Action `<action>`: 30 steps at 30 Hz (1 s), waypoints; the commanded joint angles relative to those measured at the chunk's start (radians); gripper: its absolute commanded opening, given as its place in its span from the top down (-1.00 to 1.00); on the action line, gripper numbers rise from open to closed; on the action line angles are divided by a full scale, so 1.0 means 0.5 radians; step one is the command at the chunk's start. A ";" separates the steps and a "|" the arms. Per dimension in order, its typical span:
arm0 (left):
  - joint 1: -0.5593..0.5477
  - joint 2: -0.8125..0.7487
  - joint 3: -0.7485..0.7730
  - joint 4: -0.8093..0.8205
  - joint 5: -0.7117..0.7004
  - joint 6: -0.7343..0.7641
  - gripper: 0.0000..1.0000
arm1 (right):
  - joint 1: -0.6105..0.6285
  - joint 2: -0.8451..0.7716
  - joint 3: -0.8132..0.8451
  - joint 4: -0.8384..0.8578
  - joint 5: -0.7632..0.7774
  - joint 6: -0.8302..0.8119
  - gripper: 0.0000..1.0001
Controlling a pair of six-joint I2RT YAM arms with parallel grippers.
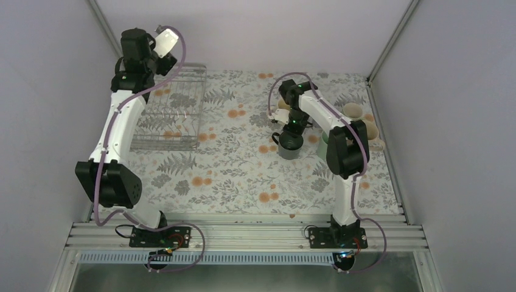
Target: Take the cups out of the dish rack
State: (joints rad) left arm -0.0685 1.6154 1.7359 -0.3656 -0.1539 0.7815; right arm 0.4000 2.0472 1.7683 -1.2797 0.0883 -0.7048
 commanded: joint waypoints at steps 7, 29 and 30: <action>0.197 -0.156 -0.229 -0.157 0.294 -0.380 -1.00 | 0.047 0.135 0.204 -0.009 0.019 0.092 0.93; 0.477 -0.752 -1.030 -0.249 1.101 -0.513 -1.00 | 0.044 -1.006 -0.323 0.359 -0.342 0.179 -1.00; 0.484 -0.832 -1.133 -0.213 1.109 -0.525 -1.00 | 0.043 -1.178 -0.483 0.501 -0.351 0.203 -1.00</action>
State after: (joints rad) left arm 0.1551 1.3098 1.2991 -0.4881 0.2893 0.5529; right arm 0.4179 1.7218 1.6947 -1.1973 -0.0223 -0.6437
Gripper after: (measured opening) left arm 0.998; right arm 0.995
